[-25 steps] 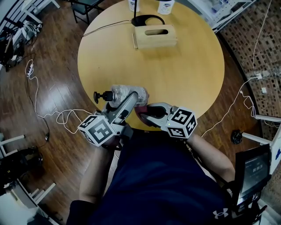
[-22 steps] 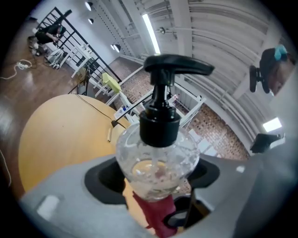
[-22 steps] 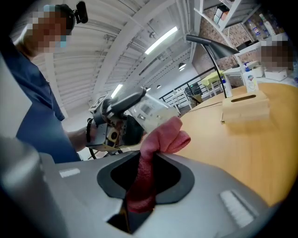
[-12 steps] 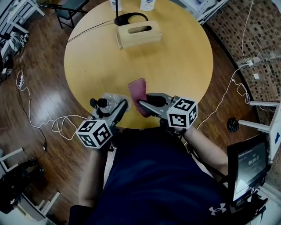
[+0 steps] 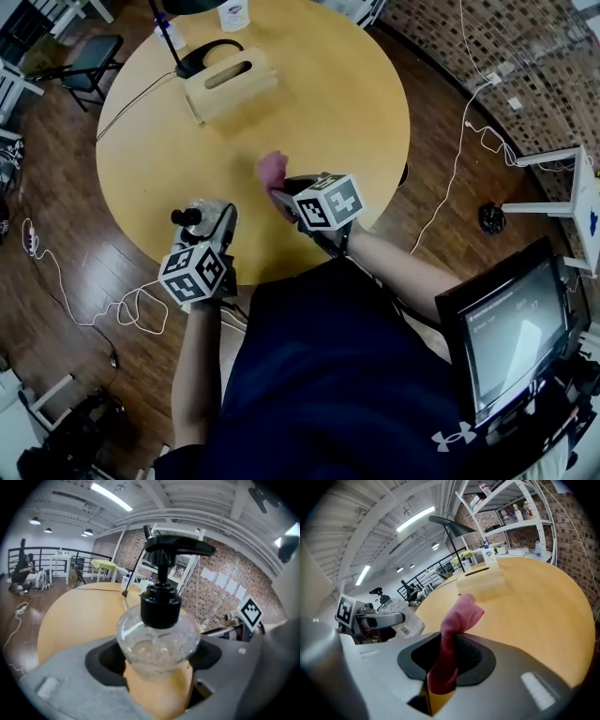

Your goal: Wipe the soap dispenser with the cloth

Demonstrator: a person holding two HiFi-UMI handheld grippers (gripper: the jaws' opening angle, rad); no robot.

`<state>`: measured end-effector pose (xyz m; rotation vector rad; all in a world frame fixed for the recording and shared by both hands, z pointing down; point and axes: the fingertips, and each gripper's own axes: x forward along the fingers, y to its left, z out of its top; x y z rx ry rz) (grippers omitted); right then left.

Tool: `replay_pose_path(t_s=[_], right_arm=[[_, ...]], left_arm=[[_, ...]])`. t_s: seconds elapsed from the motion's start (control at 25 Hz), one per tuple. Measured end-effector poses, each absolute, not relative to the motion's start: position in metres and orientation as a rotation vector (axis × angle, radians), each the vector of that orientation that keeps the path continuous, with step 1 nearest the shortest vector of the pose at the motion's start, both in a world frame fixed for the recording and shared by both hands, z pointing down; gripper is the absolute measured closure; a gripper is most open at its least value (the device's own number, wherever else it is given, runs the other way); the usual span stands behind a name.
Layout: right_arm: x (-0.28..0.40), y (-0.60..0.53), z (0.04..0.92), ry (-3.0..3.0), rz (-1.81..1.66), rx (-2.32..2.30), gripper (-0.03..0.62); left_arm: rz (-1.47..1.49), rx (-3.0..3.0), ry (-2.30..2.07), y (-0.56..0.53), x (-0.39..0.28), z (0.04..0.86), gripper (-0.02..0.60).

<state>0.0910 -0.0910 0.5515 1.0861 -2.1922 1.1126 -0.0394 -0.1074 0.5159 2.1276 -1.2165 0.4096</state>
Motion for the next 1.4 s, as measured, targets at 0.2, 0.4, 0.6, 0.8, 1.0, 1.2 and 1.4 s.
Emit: replay_pose_path(t_s=[0.2, 0.4, 0.6, 0.8, 1.0, 1.2, 1.4], right_arm=[[0.096, -0.111, 0.582, -2.09, 0.984, 1.103, 0.502], [0.094, -0.124, 0.62, -1.976, 0.963, 1.045, 0.497], [0.126, -0.076, 0.671, -1.846, 1.101, 1.012, 0.49], [0.118, -0.097, 0.675, -1.95, 1.069, 0.956, 0.458], [0.14, -0.105, 0.634, -2.083, 1.044, 1.141, 0.375], [0.172, -0.093, 0.581, -2.285, 0.994, 1.313, 0.424], [0.183, -0.046, 0.569, -2.393, 1.107, 1.24, 0.519]], left_arm=[[0.517, 2.114, -1.326, -0.138, -0.04, 0.533, 0.213], [0.629, 2.096, -1.396, -0.153, -0.043, 0.565, 0.213], [0.745, 2.059, -1.295, -0.117, -0.013, 0.605, 0.213], [0.87, 2.135, -1.398, -0.121, -0.023, 0.62, 0.212], [0.771, 2.112, -1.331, -0.103, -0.015, 0.625, 0.204], [0.626, 1.921, -1.327, -0.023, -0.056, 0.62, 0.199], [0.379, 1.559, -1.424, 0.076, -0.092, 0.621, 0.339]])
